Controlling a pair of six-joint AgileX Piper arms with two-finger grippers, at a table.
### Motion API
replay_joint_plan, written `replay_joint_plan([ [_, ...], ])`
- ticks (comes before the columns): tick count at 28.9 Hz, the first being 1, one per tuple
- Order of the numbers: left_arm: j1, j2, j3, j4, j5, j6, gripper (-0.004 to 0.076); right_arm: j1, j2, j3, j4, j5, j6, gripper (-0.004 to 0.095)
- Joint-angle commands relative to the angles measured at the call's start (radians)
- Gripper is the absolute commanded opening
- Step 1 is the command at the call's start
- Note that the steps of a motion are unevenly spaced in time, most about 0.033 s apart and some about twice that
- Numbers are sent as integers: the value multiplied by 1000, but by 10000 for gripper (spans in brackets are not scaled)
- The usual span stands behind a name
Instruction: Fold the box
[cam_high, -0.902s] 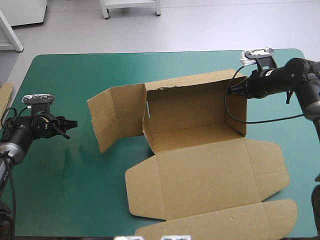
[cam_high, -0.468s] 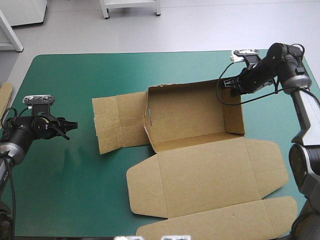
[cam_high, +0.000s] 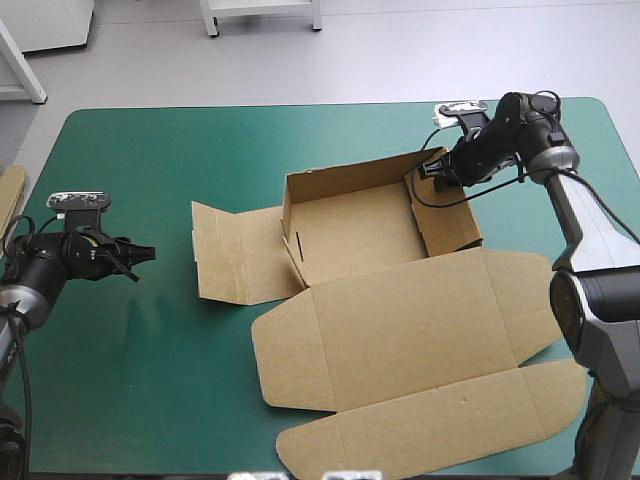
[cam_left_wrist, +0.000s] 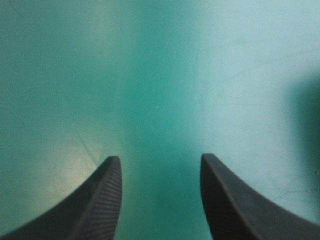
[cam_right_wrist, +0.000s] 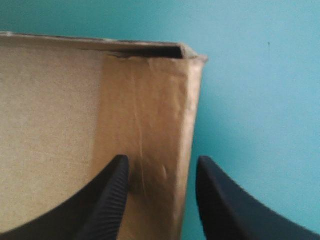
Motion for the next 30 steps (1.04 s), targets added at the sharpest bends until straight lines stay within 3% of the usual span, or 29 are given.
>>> replay_joint_plan([
  [1, 3, -29, -25, -5, -32, 5, 356, -4, -72, -28, -44, -26, 41, 602],
  [14, 3, -29, -25, 3, -53, 15, 351, 21, -280, -24, -92, 104, 35, 604],
  [19, 3, -29, -25, -2, -52, 15, 351, 113, -284, 4, -239, 98, 70, 605],
  [30, 3, -29, -25, -5, -38, 15, 349, 84, -188, 4, -251, 34, 111, 604],
])
